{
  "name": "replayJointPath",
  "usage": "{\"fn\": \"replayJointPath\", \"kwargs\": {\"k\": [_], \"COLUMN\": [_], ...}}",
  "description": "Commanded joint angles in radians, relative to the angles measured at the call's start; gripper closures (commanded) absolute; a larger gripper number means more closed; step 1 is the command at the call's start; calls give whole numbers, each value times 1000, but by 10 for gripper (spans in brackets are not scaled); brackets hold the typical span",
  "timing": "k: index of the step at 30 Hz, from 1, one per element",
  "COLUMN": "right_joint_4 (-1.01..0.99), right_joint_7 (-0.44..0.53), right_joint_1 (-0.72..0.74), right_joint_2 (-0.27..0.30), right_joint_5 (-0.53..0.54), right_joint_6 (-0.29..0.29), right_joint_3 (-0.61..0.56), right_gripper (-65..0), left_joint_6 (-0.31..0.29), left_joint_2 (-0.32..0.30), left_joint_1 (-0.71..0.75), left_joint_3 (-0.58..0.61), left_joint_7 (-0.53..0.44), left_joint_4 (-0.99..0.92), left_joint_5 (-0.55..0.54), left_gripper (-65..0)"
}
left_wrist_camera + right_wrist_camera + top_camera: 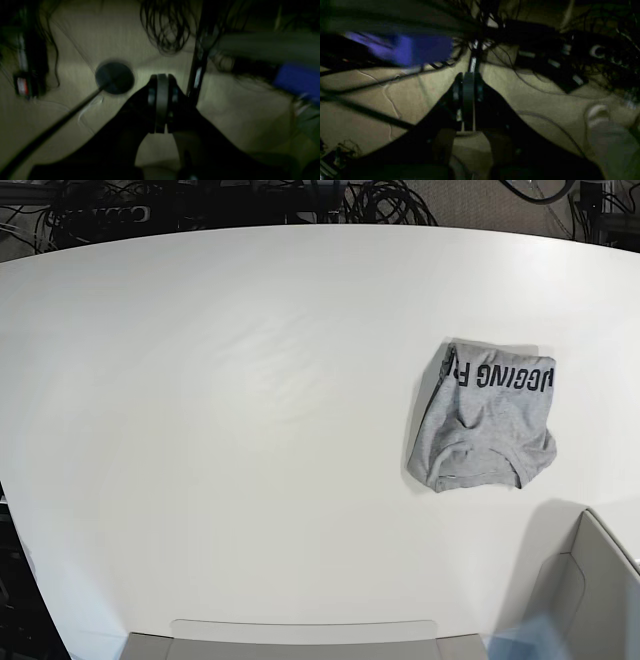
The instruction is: Fold the T-shirt properly
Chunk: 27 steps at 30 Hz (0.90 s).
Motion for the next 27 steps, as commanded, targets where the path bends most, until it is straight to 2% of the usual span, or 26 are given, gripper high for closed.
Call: {"fn": "replayJointPath", "kwargs": {"k": [1, 8, 12, 13, 15, 17, 19, 20, 22, 24, 27], "right_joint_4": [-29, -338, -496, -539, -646, -773, -939, -1022, -1238, -1427, -1667], "right_joint_7": [23, 33, 33, 33, 43, 92, 174, 208, 269, 324, 465], "right_joint_1": [0, 188, 296, 322, 388, 457, 532, 574, 683, 779, 897], "right_joint_2": [5, 3, -24, -27, -32, -35, -41, -41, -38, -31, -8], "right_joint_5": [0, 3, 5, 1, -2, -2, -3, -3, -3, -3, -3], "right_joint_6": [3, 3, 3, 3, 3, 3, 3, 3, 3, 3, 3], "right_joint_3": [1, 1, 8, 8, 2, 1, 1, 1, 1, 1, 1], "right_gripper": [0, 0, 0, 0, 0, 0, 0, 0, 0, 0, 0], "left_joint_6": [-11, -11, -17, -40, -143, -235, -290, -298, -298, -296, -295], "left_joint_2": [-9, -42, -38, -36, -25, -1, 16, 24, 44, 60, 83], "left_joint_1": [-16, -249, -427, -469, -559, -633, -710, -740, -803, -840, -862], "left_joint_3": [18, 206, 316, 344, 367, 365, 367, 367, 367, 367, 367], "left_joint_7": [-34, -154, -204, -224, -269, -309, -364, -392, -438, -451, -450], "left_joint_4": [-35, -466, -770, -841, -993, -1145, -1295, -1355, -1359, -1359, -1359], "left_joint_5": [-6, -6, -6, -12, -14, -14, -12, -12, -12, -12, -12], "left_gripper": [0, 0, 0, 0, 0, 0, 0, 0, 0, 0, 0]}}
